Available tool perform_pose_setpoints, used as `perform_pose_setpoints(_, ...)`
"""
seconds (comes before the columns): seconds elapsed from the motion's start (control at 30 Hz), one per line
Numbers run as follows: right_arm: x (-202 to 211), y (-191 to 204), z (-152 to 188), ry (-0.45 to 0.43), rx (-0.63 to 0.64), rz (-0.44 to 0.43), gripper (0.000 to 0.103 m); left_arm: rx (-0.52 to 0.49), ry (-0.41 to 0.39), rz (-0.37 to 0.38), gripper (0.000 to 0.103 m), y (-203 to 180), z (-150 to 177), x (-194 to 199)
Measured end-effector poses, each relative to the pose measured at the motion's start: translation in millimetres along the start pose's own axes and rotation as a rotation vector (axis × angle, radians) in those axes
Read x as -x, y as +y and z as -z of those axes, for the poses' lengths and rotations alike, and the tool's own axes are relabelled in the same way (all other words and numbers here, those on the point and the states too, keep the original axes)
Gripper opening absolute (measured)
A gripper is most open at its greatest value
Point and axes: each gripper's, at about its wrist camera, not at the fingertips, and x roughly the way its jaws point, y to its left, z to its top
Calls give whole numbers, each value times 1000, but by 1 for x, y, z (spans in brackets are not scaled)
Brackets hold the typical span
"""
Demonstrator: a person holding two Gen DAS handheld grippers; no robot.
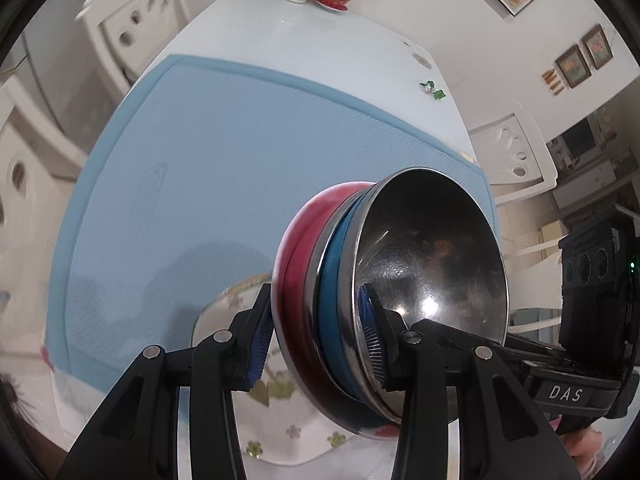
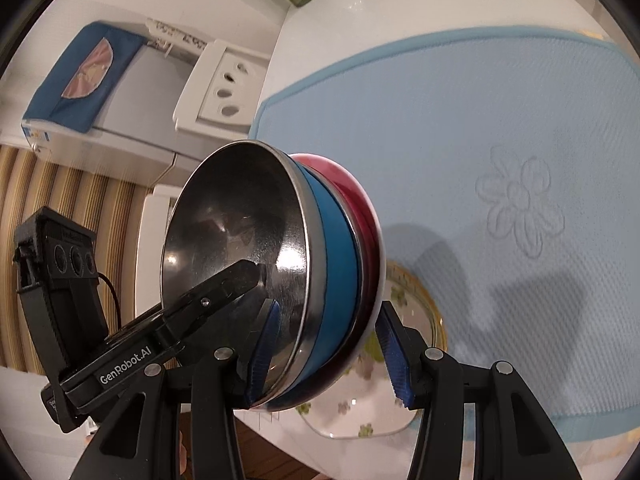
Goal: Organize plates and bowls
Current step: 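Lift and carry the nested bowl stack with both tools over the floral plate stack, then lower the bowl stack onto the floral plates and open both tools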
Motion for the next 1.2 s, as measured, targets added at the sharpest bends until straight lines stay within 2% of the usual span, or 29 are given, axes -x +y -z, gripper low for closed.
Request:
perform_pose_setpoints(0.23,-12,2,27,43,29,2,49,38,3,-16,38,14,28,0)
perform_pose_setpoints(0.6,-31,-7,53,74,-16,32,49,19,62,0,38,28,52,-19)
perform_pose_setpoints(0.77,-39,-12,64,80,-22,45,49,-34,93,21,38,33,59,-26)
perform_pose_setpoints(0.9,-48,-13,70,92,-36,54,49,-82,131,-2,37,35,65,-37)
perform_pose_setpoints(1.03,-54,-6,67,92,-8,81,49,-77,135,15,37,40,64,-39)
perform_pose_setpoints(1.2,-61,3,64,83,19,122,49,-118,133,6,37,37,65,-40)
